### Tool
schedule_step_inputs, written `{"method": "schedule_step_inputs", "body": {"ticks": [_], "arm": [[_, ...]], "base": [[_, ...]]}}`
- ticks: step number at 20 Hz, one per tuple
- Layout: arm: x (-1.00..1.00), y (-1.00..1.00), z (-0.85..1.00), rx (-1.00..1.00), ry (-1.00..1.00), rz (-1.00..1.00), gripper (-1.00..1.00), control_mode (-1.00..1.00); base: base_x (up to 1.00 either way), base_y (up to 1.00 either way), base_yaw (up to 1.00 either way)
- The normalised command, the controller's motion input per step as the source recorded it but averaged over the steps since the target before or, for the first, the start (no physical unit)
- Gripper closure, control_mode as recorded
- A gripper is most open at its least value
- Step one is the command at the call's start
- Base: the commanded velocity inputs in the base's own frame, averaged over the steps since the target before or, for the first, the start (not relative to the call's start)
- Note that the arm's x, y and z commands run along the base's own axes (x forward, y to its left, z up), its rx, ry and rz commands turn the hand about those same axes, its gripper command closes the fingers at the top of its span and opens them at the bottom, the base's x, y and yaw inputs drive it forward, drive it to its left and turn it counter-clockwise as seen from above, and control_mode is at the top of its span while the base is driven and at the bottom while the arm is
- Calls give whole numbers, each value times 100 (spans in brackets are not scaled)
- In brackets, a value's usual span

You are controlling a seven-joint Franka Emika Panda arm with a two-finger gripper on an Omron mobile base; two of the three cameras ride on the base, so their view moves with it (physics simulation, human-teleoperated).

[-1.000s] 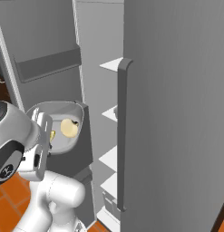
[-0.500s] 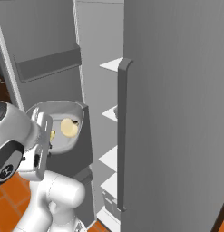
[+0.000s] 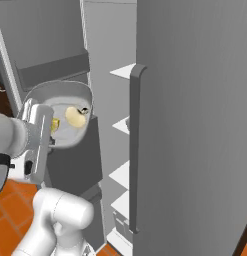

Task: Take the meat container that has the fish and place it on the second highest rack of the freezer. Then take the vegetable container that has the lemon wedge and mushroom and place it on the highest rack of the freezer.

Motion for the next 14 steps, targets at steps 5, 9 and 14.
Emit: {"method": "schedule_step_inputs", "body": {"ticks": [5,9,14], "arm": [[56,0,47,7,-19,-22,100,-100],[98,-3,28,12,-14,-11,100,-100],[74,-14,35,11,-19,-5,100,-100]], "base": [[0,0,0],[0,0,0],[0,0,0]]}}
